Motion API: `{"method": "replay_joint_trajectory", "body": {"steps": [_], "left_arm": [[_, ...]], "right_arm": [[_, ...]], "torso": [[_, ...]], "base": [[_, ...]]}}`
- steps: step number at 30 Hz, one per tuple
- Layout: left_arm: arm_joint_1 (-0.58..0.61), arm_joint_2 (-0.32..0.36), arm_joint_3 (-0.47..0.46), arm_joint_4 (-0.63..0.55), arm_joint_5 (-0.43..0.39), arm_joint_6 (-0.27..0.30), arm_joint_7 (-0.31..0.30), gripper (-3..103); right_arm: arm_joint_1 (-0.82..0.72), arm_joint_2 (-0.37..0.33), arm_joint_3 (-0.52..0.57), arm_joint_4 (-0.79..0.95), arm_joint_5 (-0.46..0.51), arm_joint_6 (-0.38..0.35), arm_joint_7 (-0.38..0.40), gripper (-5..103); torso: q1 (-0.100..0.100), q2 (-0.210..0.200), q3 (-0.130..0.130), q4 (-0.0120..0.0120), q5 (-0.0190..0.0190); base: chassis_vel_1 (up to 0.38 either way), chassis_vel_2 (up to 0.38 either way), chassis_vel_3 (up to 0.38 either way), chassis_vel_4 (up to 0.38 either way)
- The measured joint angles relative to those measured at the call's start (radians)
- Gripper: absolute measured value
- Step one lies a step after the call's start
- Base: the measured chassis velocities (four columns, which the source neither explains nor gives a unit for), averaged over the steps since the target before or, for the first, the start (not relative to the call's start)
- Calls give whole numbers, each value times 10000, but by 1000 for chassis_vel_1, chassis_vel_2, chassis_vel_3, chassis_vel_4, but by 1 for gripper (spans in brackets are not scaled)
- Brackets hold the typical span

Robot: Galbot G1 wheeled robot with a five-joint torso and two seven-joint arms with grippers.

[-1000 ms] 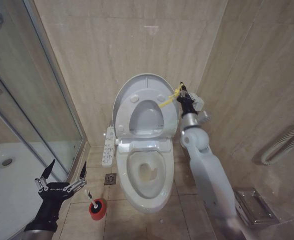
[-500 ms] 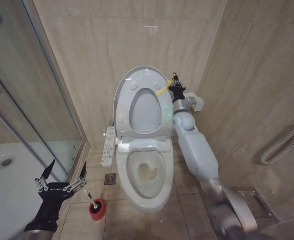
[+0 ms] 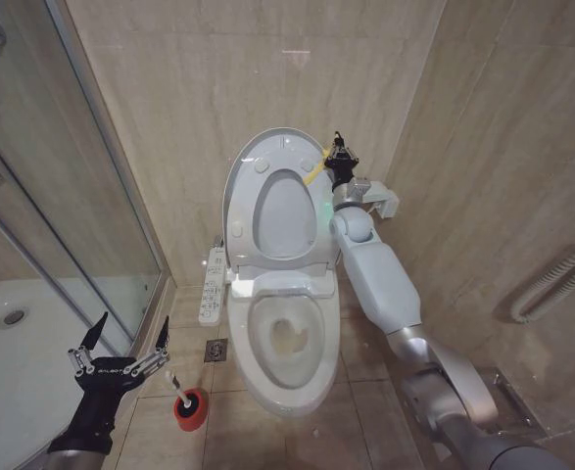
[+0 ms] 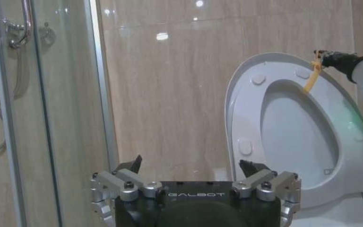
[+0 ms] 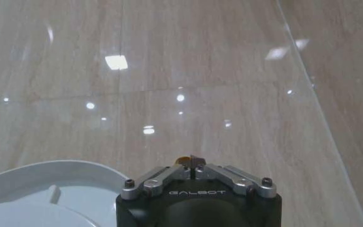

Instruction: Open the toilet lid, clean the toilet bowl with a toilet brush, close the toilet lid, and flush.

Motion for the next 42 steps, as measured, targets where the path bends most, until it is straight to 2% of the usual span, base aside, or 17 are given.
{"method": "replay_joint_trajectory", "body": {"steps": [4, 5, 11, 12, 19, 20, 22, 25, 26, 28, 32, 33, 34, 42], "left_arm": [[0, 0, 0, 0, 0, 0, 0, 100], [0, 0, 0, 0, 0, 0, 0, 100], [0, 0, 0, 0, 0, 0, 0, 100], [0, 0, 0, 0, 0, 0, 0, 100], [0, 0, 0, 0, 0, 0, 0, 100], [0, 0, 0, 0, 0, 0, 0, 100], [0, 0, 0, 0, 0, 0, 0, 100], [0, 0, 0, 0, 0, 0, 0, 100], [1, 1, 0, 0, 0, 0, 0, 100], [1, -1, 0, 0, 0, 0, 0, 100], [0, 1, 0, 0, 0, 0, 1, 100], [0, 1, 0, 0, 0, 0, 1, 100], [1, 0, 0, 0, 0, 0, 0, 100], [1, 0, 0, 1, 0, 0, 1, 100]], "right_arm": [[-539, -450, -252, 1028, 544, -708, 190, 0], [-705, -553, -301, 1281, 622, -831, 218, 10], [-1353, -1037, -408, 2347, 924, -1243, 334, 10], [-1503, -1152, -431, 2613, 987, -1336, 370, 37], [-2486, -1649, -420, 3970, 1609, -2025, 767, 37], [-2806, -1779, -417, 4308, 1754, -2226, 860, 65], [-2961, -1840, -404, 4516, 1826, -2327, 906, 65], [-4055, -2167, -251, 5706, 2051, -2792, 1074, 65], [-4537, -2259, -156, 6140, 2066, -2896, 1071, 91], [-4905, -2303, -76, 6455, 2071, -2962, 1062, 91], [-6723, -2370, 382, 7597, 2060, -3116, 880, 91], [-6723, -2370, 382, 7597, 2060, -3116, 880, 91], [-7177, -2368, 478, 7836, 2047, -3136, 877, 100], [-8790, -2191, 1140, 8819, 1768, -3293, 929, 100]], "torso": [[-1, 0, -2, -2, 0], [-2, 1, -2, -2, 0], [-1, 1, -1, -1, 2], [-2, 1, -2, 2, 2], [-1, 1, -1, 1, 2], [-2, 1, -1, 1, 3], [-1, 1, -1, 1, 3], [-2, 1, 0, 2, 2], [-1, 1, -1, 3, 1], [-2, 2, -1, -1, 0], [-3, 2, -1, -3, 2], [-3, 2, -1, -3, 2], [-3, 2, -1, -2, 3], [-2, 2, -1, 5, 0]], "base": [[0, 0, 0, 0], [0, 0, 0, 0], [0, 0, 0, 0], [0, 0, 0, 0], [0, 0, 0, 0], [0, 0, 0, 0], [0, 0, 0, 0], [0, 0, 0, 0], [0, 0, 0, 0], [0, 0, 0, 0], [0, 0, 0, 0], [0, 0, 0, 0], [0, 0, 0, 0], [0, 0, 0, 0]]}}
